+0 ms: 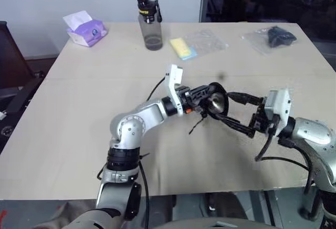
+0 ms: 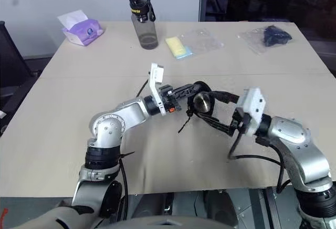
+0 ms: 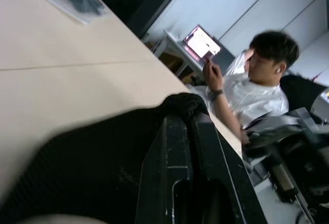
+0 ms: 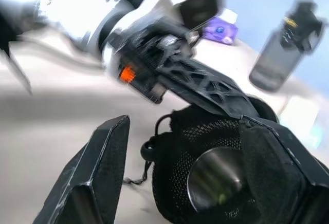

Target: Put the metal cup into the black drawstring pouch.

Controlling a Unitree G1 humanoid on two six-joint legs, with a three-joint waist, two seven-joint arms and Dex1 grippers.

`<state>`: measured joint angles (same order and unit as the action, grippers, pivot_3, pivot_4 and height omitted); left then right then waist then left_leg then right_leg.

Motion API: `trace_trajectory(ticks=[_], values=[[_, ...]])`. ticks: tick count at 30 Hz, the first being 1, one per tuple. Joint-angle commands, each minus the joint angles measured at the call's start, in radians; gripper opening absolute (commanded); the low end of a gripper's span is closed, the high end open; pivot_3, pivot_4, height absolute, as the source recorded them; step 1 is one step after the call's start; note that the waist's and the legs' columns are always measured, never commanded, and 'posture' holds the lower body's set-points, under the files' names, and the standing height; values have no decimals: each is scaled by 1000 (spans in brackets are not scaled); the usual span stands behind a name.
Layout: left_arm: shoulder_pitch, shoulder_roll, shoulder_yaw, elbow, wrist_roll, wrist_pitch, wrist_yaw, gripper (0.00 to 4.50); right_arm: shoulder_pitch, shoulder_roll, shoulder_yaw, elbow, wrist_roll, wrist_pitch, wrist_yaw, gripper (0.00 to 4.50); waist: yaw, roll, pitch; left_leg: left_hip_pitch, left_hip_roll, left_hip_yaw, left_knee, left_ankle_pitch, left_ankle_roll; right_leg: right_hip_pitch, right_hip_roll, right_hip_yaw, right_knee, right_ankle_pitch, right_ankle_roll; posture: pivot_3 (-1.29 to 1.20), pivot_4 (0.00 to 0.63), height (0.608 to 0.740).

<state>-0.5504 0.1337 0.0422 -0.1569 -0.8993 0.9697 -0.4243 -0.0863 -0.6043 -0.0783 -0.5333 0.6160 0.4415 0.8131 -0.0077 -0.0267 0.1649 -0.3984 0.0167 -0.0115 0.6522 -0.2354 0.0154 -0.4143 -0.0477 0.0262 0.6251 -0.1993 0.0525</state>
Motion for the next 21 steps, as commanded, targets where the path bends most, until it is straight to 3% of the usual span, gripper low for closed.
trace_trajectory(ticks=[1,10,13,17,20,21], values=[[-34,-13,4,-9,-7,-14,-1,0,59,-40,50,-26,67,166,-14,3412,0,0,0,0,0,0,0,0,0,0,0,0,0,0,0,0,150,740],[-46,-30,1,5,8,-22,7,0,-30,160,230,92,-16,258,-190,3412,-5,0,0,1,1,0,0,0,0,0,1,0,0,-2,3,0,150,740],[-50,-40,5,7,9,-23,18,0,-92,275,239,192,-46,228,-254,3412,-5,0,0,0,0,0,0,0,0,0,1,0,0,-2,3,0,150,740],[-50,-43,11,9,14,-25,28,0,-118,327,248,265,-95,173,-249,3412,-2,0,0,0,0,-1,0,0,0,-1,1,0,0,-1,2,0,150,740],[-49,-40,13,13,21,-33,29,0,-107,335,247,238,-69,182,-222,2598,-4,0,0,-1,0,0,0,0,0,-1,1,0,0,0,1,0,150,740],[-50,-39,14,17,25,-35,32,0,-101,324,255,225,-77,181,-212,2010,-4,0,0,-1,0,0,0,0,0,-1,1,0,0,0,1,0,150,740]])
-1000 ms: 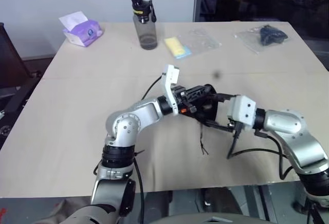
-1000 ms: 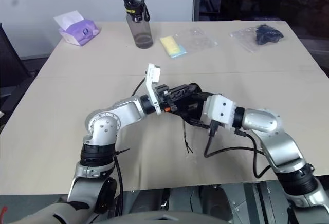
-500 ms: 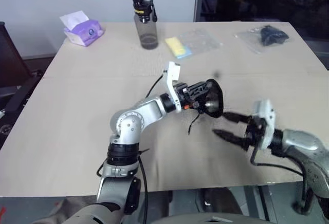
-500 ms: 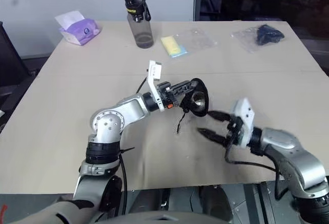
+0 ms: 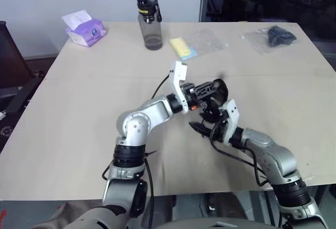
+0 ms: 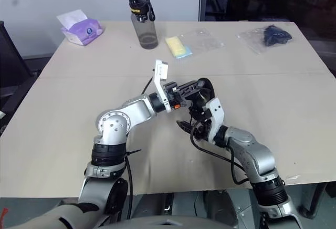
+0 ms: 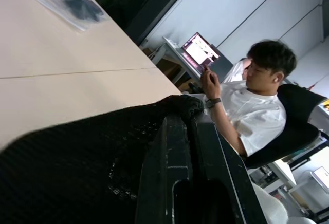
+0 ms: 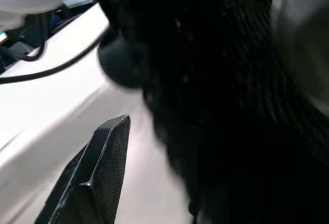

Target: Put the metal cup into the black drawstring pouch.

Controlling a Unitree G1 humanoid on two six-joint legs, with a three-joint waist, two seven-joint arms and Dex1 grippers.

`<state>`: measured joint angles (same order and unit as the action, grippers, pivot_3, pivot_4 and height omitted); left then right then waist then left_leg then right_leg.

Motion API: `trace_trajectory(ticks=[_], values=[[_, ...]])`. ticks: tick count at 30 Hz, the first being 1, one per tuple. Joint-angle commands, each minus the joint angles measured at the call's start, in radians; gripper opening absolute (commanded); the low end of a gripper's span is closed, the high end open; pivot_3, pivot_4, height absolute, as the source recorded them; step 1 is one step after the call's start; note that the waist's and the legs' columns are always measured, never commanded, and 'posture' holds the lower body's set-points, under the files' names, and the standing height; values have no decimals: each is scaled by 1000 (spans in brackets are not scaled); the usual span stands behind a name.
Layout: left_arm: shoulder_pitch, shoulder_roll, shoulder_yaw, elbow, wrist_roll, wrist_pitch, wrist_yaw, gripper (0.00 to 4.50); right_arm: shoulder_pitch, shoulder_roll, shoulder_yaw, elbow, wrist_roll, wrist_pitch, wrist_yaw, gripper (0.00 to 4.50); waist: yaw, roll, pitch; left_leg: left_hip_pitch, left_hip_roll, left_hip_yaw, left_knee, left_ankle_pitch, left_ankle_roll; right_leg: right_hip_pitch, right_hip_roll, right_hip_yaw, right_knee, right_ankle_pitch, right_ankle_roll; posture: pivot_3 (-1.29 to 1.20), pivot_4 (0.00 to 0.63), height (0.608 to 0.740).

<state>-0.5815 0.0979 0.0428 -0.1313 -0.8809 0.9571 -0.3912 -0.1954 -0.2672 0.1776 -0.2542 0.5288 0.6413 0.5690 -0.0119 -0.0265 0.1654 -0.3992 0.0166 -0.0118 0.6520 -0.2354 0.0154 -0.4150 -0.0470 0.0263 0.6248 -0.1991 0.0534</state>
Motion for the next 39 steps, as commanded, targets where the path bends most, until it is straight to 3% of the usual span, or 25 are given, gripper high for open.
trace_trajectory(ticks=[1,4,9,11,13,16,21,26,31,39], values=[[-19,-3,13,-4,10,-26,2,0,12,-22,6,-62,0,-23,39,1510,0,0,0,0,0,0,0,0,0,0,0,0,0,0,0,0,150,740],[-24,-7,12,8,22,-35,4,0,14,-38,11,-97,-9,-46,60,55,-1,0,0,0,0,0,0,0,0,0,0,0,0,-1,1,0,150,740],[-11,5,-17,11,73,-59,-7,0,-23,-25,-39,-183,46,-50,62,20,-2,0,0,1,0,0,0,0,0,0,0,0,1,-2,3,0,150,740],[6,9,2,-32,27,-108,-118,0,-64,-77,-42,-239,34,-49,88,20,-2,0,0,1,0,-1,0,0,0,0,0,0,1,-2,3,0,150,740],[13,21,6,-52,13,-114,-151,585,-133,-124,-61,-290,55,-11,93,0,-2,1,1,0,0,0,0,0,0,0,0,0,0,-2,2,0,150,740],[21,42,-21,-29,82,-148,-146,1836,-314,-129,-155,-299,153,45,43,0,-3,1,2,1,0,0,0,0,0,0,0,0,0,-1,1,0,150,740],[13,52,-46,-29,182,-309,-176,4247,-498,-171,-231,-208,177,75,40,0,1,1,2,1,1,0,0,0,0,0,0,-1,1,0,-1,0,150,740],[22,119,-84,-83,261,-416,-233,4247,-525,-221,-222,-157,139,57,92,0,3,-1,4,-2,0,0,-1,0,0,-1,-1,-1,-2,1,1,0,150,740],[51,216,-78,-107,306,-456,-287,4247,-523,-335,-157,-93,-46,-94,174,0,-4,1,5,-2,0,1,-2,0,0,-2,-1,-1,-2,2,4,0,150,740],[27,204,-93,-86,322,-503,-329,4247,-560,-328,-147,-41,-136,-222,191,0,-1,1,6,-2,0,1,-1,0,0,-3,0,0,0,0,1,0,150,740]])
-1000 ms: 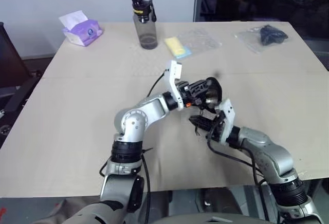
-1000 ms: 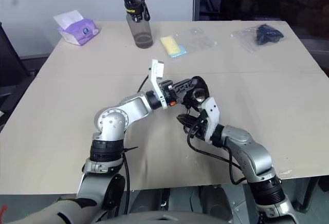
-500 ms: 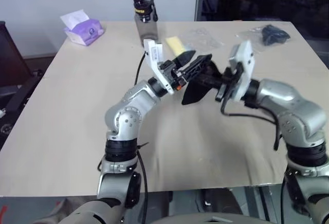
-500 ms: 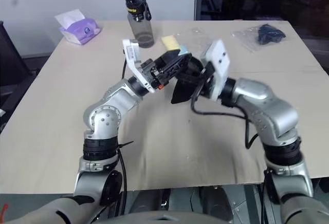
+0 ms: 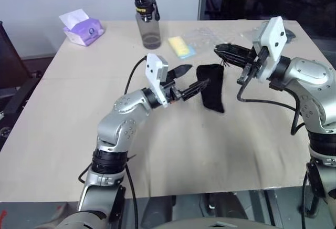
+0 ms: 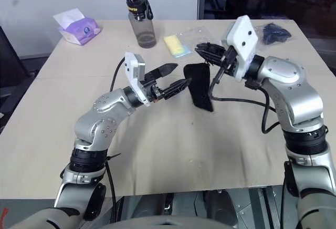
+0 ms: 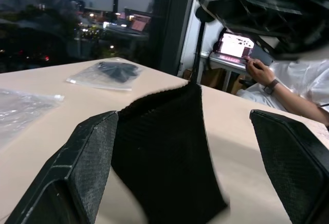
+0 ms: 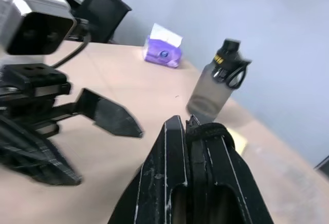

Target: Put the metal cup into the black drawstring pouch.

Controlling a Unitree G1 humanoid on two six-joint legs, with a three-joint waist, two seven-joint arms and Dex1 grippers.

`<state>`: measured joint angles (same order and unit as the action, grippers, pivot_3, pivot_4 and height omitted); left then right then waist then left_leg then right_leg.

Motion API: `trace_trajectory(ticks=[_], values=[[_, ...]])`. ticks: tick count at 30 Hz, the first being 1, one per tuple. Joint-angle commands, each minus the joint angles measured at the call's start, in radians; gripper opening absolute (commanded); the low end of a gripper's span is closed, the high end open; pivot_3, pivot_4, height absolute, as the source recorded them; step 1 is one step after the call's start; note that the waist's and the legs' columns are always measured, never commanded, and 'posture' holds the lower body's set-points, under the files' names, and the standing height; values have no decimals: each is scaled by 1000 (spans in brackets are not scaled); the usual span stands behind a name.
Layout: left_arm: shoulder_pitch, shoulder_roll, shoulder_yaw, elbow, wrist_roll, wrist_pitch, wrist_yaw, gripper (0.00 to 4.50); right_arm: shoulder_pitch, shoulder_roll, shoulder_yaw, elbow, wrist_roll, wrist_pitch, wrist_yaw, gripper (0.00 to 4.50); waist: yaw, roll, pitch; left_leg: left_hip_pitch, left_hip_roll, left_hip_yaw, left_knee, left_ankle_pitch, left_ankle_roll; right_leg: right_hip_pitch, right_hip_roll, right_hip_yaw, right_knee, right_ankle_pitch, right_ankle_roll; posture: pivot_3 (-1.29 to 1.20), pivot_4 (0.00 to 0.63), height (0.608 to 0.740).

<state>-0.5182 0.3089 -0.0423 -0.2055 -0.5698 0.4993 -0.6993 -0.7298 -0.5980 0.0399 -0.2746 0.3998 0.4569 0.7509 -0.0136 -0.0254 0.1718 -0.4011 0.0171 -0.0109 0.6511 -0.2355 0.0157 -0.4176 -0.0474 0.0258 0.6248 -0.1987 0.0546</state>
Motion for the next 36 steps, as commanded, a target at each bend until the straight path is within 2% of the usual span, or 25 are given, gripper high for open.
trace_trajectory(ticks=[1,9,14,17,21,24,25,26,27,29,31,32,36], values=[[-40,-10,-10,-8,18,-53,-23,4247,-24,3,-10,-23,-9,-41,14,0,1,0,0,0,0,0,0,0,0,0,0,0,0,0,0,0,150,740],[-119,-41,-66,92,151,-231,-67,4247,-34,37,-23,-97,90,53,30,0,2,0,0,0,0,0,0,0,0,0,0,0,0,1,2,0,150,740],[-149,-63,-76,133,195,-297,-66,4247,-42,62,-58,-131,237,189,15,0,2,0,0,0,0,0,0,0,0,0,0,0,0,2,2,0,150,740],[-172,-84,-59,146,198,-317,-50,4247,-41,56,-67,-147,285,239,13,0,2,0,0,0,0,-1,0,0,0,0,0,0,0,2,2,0,150,740],[-200,-119,-7,136,131,-275,-16,4247,-38,48,-68,-158,327,283,5,0,2,0,0,-1,0,0,0,0,0,0,0,0,0,2,3,0,150,740],[-202,-116,-8,110,117,-268,-35,3497,-37,51,-74,-169,367,317,-8,0,2,0,0,0,0,-1,0,0,0,0,0,0,0,2,3,0,150,740],[-203,-116,-9,101,114,-266,-36,3093,-35,50,-75,-173,376,325,-11,0,1,0,0,0,0,-1,0,0,0,0,0,0,0,2,3,0,150,740],[-206,-117,-9,95,109,-263,-36,2518,-31,48,-76,-174,380,331,-13,0,1,0,0,0,0,-1,0,0,0,0,0,-1,0,2,3,0,150,740],[-209,-117,-10,92,108,-263,-36,2180,-27,45,-77,-175,380,334,-15,0,1,0,0,0,0,-1,0,0,0,0,0,-1,0,2,3,0,150,740],[-210,-117,-10,90,107,-263,-36,1015,-22,42,-78,-176,383,339,-18,0,1,0,0,0,0,-1,0,0,0,0,0,-1,1,2,3,0,150,740],[-209,-117,-14,93,111,-266,-38,136,-21,44,-81,-177,390,343,-25,0,1,0,0,0,0,-1,0,0,0,0,0,0,1,2,3,0,150,740],[-207,-117,-18,94,114,-269,-38,22,-20,45,-81,-177,392,344,-27,0,1,0,0,0,0,0,0,0,0,0,0,0,1,2,3,0,150,740],[-200,-118,-31,94,123,-274,-40,22,-16,48,-86,-177,401,346,-39,0,1,0,0,0,0,-1,0,0,0,0,0,0,1,2,3,0,150,740]])
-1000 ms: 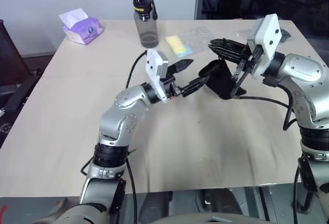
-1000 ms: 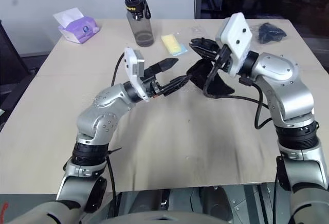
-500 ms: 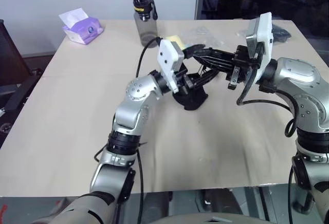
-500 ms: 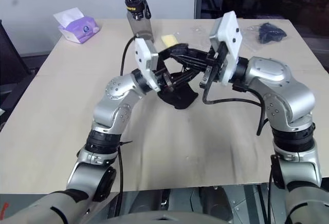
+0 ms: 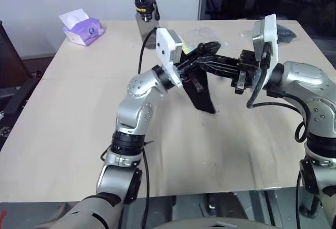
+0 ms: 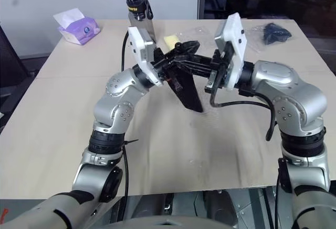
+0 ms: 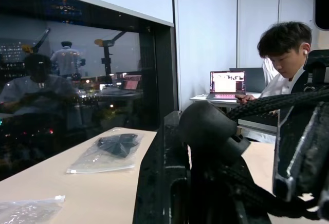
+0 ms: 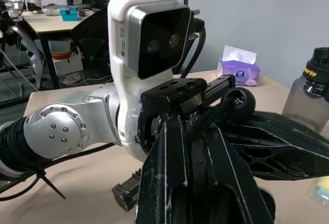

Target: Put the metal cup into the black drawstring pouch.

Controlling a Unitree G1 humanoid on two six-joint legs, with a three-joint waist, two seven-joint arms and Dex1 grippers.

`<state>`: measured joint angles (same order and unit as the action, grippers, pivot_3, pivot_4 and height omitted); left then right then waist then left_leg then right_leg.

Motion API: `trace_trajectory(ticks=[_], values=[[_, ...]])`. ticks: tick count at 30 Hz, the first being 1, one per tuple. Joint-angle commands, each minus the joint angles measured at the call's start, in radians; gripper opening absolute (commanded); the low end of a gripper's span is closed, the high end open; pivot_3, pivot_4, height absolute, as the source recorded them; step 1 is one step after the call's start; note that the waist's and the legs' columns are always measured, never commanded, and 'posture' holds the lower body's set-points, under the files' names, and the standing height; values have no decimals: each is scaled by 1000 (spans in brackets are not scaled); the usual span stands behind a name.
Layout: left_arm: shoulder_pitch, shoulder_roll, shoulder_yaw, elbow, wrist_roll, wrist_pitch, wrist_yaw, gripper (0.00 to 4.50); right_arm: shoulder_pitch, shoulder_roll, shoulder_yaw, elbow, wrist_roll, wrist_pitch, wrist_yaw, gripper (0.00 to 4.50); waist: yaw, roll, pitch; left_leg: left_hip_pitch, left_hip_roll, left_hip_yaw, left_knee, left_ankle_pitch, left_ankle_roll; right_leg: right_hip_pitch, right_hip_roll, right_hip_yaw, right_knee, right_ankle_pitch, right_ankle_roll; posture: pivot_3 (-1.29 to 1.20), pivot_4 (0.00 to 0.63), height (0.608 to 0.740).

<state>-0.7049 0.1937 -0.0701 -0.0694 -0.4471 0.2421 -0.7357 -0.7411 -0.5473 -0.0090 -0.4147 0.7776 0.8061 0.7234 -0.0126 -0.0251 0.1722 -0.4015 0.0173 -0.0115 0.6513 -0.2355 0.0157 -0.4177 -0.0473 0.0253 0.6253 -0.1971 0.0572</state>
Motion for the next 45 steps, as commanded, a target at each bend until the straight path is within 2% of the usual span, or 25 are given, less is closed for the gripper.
trace_trajectory(ticks=[1,6,9,13,17,21,23,26,32,39,45], values=[[-12,-1,-7,-42,6,-17,-2,22,-4,-3,-38,-36,25,-5,-13,0,0,0,0,0,0,0,0,0,0,0,0,0,0,0,0,0,150,740],[0,1,-8,-43,6,-2,-1,22,-5,0,-39,-32,27,-15,-22,0,0,0,0,0,0,0,0,0,0,0,0,0,0,0,0,0,150,740],[7,5,-3,-55,-1,-1,-7,784,-13,14,-44,-32,44,-11,-34,0,-1,0,0,0,0,0,0,0,0,0,0,0,0,0,0,0,150,740],[5,1,4,-41,18,-12,17,2376,-15,16,-49,-37,66,-2,-42,0,0,0,0,0,0,0,0,0,0,0,0,0,0,0,0,0,150,740],[4,-1,7,-52,-6,3,8,2376,-12,18,-60,-31,86,0,-57,0,0,0,0,0,0,0,0,0,0,0,0,0,0,0,0,0,150,740],[6,5,-3,-58,3,-5,3,2376,-16,56,-118,-9,213,63,-129,0,0,0,0,0,0,0,0,0,0,0,0,0,0,0,0,0,150,740],[4,3,-3,-57,6,-7,8,2376,-17,72,-155,4,329,121,-184,0,0,0,0,0,0,0,0,0,0,0,0,0,0,0,0,0,150,740],[3,1,-3,-57,8,-9,13,2376,-33,111,-217,60,630,180,-392,0,0,0,0,0,1,0,0,0,0,0,0,0,0,0,0,0,150,740],[1,-4,-6,-67,6,-3,17,2376,-28,107,-187,80,904,176,-640,0,-1,0,0,0,0,0,0,0,0,0,0,0,0,0,0,0,150,740],[-22,-26,2,-66,-16,17,28,2376,3,107,-127,96,1037,126,-827,0,-1,0,0,0,1,0,0,0,0,0,0,0,0,0,0,0,150,740],[-14,-25,-6,-89,-28,30,15,2376,6,127,-121,108,1084,64,-905,0,-1,0,0,0,1,0,0,0,0,0,0,0,0,0,0,0,150,740]])
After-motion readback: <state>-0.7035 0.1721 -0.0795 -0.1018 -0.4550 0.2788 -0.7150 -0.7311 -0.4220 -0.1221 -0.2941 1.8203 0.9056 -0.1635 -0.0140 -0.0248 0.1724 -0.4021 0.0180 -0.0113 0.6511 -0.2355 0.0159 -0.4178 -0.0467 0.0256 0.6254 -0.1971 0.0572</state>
